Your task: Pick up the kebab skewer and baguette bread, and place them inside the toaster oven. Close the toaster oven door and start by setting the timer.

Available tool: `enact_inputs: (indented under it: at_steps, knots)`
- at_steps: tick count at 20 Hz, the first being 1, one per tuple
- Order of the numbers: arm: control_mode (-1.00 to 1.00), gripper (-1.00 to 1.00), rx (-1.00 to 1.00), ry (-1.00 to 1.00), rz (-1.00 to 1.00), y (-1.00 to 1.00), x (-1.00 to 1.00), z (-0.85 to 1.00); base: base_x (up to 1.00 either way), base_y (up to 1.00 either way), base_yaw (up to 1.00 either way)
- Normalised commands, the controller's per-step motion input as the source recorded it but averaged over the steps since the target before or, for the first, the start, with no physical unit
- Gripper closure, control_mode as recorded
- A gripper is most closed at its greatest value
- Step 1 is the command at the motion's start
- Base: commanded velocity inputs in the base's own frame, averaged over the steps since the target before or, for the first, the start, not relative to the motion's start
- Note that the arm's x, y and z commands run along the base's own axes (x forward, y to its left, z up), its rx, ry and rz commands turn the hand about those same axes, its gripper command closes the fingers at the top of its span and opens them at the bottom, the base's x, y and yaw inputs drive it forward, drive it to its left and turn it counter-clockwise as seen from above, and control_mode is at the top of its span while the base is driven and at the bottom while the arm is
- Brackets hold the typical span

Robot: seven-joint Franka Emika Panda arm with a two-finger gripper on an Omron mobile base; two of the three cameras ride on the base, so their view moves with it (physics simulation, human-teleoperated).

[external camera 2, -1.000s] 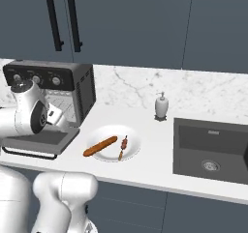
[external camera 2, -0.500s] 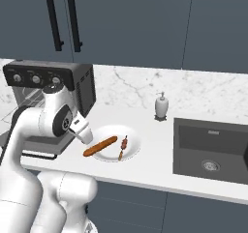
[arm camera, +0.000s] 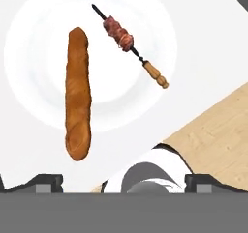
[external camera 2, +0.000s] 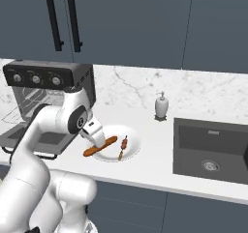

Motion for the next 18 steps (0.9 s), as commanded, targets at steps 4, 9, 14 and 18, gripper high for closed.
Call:
enact_inputs:
  at_steps: [4,9,14,18]
  knots:
    - [-1.00,-1.00,0.02,0.05,0.00,-0.06,0.29,-0.49,0.00,0.00,0.00]
    - [-1.00,-1.00,0.06,0.05,0.00,0.00,0.45,-0.36,0.00,0.00,0.00]
    - [-1.00,-1.00,0.04,0.09,0.00,0.00,0.42,-0.22,0.00,0.00,0.00]
    - [-1.00,-1.00,0.01,0.13,0.00,0.00,0.49,-0.21,0.00,0.00,0.00]
